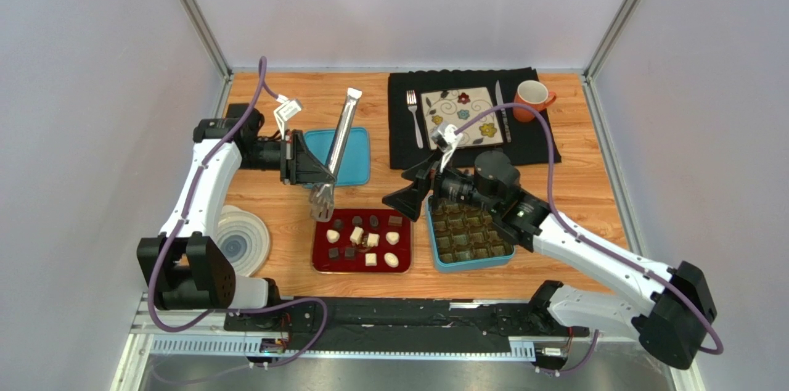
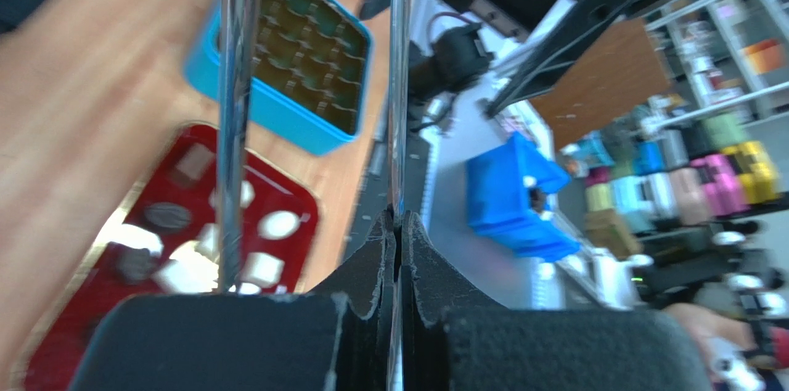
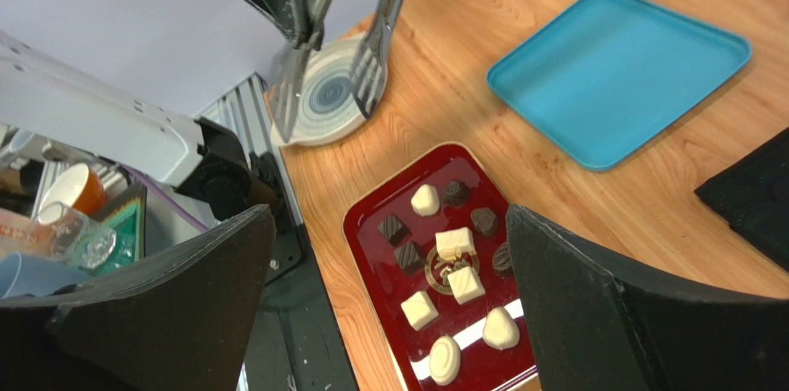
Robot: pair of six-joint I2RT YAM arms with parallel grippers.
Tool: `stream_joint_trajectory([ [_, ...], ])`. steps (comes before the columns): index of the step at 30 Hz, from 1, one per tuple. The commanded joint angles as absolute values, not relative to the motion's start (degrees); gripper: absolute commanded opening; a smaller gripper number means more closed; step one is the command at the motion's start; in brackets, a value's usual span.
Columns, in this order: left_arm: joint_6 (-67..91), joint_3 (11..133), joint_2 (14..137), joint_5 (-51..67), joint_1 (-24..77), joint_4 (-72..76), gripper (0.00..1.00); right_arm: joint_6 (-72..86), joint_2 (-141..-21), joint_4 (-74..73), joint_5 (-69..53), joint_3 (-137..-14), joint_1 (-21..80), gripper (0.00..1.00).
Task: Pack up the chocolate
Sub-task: Pick up the clamp at the center of the board.
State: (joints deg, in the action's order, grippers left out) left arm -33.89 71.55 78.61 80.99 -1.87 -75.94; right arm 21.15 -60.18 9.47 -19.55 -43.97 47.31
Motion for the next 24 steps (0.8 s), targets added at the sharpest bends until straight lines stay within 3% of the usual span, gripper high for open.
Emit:
stream_joint_trajectory([
  [1, -19.0, 69.79, 74.36, 100.99, 2.72, -69.8, 0.0, 17.14, -64.06, 9.84, -26.0, -49.91, 47.2, 1.0],
  [5, -14.43, 66.29, 69.63, 100.54, 5.8, -64.36, 0.0, 17.83, -69.59, 11.86, -30.84, -53.43, 47.11, 1.0],
  [16, 19.23, 50.2, 57.48, 100.81, 7.65, -23.05, 0.0, 21.09, -76.99, 15.12, -41.83, -60.2, 46.58, 1.0],
  [24, 21.8, 48.96, 55.99, 100.72, 7.91, -19.6, 0.0, 23.73, -80.94, 16.7, -46.75, -64.68, 46.76, 1.0],
])
